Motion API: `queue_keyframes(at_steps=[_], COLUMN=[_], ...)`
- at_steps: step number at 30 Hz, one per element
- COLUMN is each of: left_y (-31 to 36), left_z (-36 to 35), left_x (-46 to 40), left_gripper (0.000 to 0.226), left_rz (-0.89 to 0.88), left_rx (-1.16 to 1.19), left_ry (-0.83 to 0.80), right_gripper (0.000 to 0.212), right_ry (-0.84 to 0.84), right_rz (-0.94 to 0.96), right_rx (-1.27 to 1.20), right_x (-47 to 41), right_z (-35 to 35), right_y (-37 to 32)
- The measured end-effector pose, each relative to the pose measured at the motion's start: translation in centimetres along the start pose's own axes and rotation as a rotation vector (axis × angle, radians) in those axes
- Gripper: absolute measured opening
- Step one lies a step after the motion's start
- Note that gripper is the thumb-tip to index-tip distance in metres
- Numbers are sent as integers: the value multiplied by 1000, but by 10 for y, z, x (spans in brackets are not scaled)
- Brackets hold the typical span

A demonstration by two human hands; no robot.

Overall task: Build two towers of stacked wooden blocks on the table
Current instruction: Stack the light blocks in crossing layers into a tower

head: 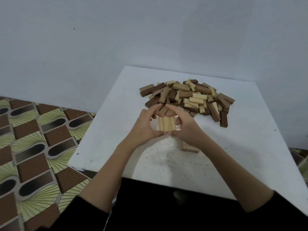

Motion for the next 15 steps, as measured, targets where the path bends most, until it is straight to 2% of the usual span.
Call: queue_keyframes(at_steps=[4, 8, 15], left_y=[20, 25, 27], left_z=[-35, -69, -89], left_x=[-9, -14, -15], left_gripper=[89, 91, 92], left_rz=[-45, -24, 7], left_rx=[8, 7, 16], left_ry=[-83, -187, -280], right_gripper=[79, 83, 81], right_ry=[-11, 2, 20], right_rz=[-17, -127, -156], right_rx=[9, 66, 31], right_x=[26, 47, 61], right_z=[23, 30, 32], right_y=[13, 45, 64])
Point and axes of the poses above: each hand's wrist, its own x-axis away from the middle knuckle, its own z-axis out of the back of the hand, y = z × x, the point moved 9 cm from there along -x, towards the middle knuckle, and after that the axes turned 10 degrees about -y, right-handed, at the moved point
